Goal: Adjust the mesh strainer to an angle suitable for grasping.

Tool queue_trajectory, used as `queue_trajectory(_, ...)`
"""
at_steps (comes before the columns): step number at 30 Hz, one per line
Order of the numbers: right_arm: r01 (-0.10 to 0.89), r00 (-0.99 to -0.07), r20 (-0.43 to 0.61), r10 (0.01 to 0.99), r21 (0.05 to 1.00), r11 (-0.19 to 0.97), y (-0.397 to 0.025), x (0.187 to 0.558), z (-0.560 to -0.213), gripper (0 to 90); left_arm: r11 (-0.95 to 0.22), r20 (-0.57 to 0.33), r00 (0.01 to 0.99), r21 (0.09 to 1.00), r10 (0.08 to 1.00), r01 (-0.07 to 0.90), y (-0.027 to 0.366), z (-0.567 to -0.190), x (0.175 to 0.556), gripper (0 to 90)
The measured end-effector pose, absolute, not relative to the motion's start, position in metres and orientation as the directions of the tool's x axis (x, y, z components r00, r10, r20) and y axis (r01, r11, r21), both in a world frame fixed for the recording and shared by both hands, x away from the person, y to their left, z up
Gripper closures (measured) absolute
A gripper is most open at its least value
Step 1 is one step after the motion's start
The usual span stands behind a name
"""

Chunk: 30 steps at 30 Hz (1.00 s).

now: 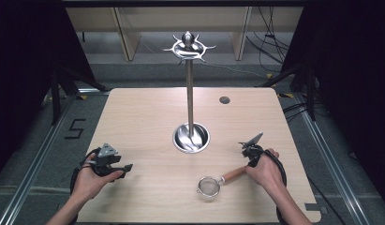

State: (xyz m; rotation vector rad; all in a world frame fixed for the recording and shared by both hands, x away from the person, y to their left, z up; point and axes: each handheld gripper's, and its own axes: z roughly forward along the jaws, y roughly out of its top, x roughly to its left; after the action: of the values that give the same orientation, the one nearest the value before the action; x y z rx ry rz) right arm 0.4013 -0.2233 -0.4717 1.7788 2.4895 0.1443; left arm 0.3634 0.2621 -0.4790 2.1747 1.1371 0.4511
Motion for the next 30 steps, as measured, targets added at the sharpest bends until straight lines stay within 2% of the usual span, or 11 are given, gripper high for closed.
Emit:
queue_trajectory(3,0.941,-0.32,0.042,0.947,0.134,0.312,-0.222,0.413,-0.471,90.0,-0.418,-0.001,0.565,0.67,0.825,0.613,0.262,-0.479,0.363,38.5)
queue_trajectory(15,0.938,-0.295,0.034,0.955,0.199,0.283,-0.211,0.435,-0.473,90.0,-0.414,-0.003,0.565,0.677,0.825,0.609,0.262,-0.48,0.364,38.5)
queue_trajectory(17,0.935,-0.294,0.061,0.954,0.223,0.274,-0.209,0.44,-0.474,90.0,-0.414,-0.004,0.565,0.676,0.825,0.609,0.262,-0.48,0.364,38.6)
queue_trajectory(18,0.935,-0.279,0.023,0.96,0.233,0.266,-0.206,0.44,-0.474,90.0,-0.416,-0.003,0.566,0.675,0.824,0.61,0.262,-0.48,0.364,38.6)
queue_trajectory(21,0.931,-0.272,0.047,0.961,0.266,0.25,-0.202,0.443,-0.474,90.0,-0.418,-0.002,0.567,0.673,0.824,0.611,0.262,-0.48,0.364,38.6)
queue_trajectory(25,0.925,-0.268,0.058,0.962,0.295,0.24,-0.198,0.441,-0.473,85.9,-0.401,-0.01,0.557,0.684,0.83,0.609,0.261,-0.481,0.365,38.5)
queue_trajectory(26,0.919,-0.272,0.064,0.96,0.313,0.239,-0.198,0.438,-0.47,83.2,-0.437,0.006,0.58,0.664,0.815,0.607,0.263,-0.48,0.365,38.6)
queue_trajectory(30,0.922,-0.257,0.102,0.961,0.324,0.212,-0.2,0.43,-0.46,75.0,-0.43,-0.005,0.58,0.667,0.814,0.609,0.261,-0.48,0.366,38.4)
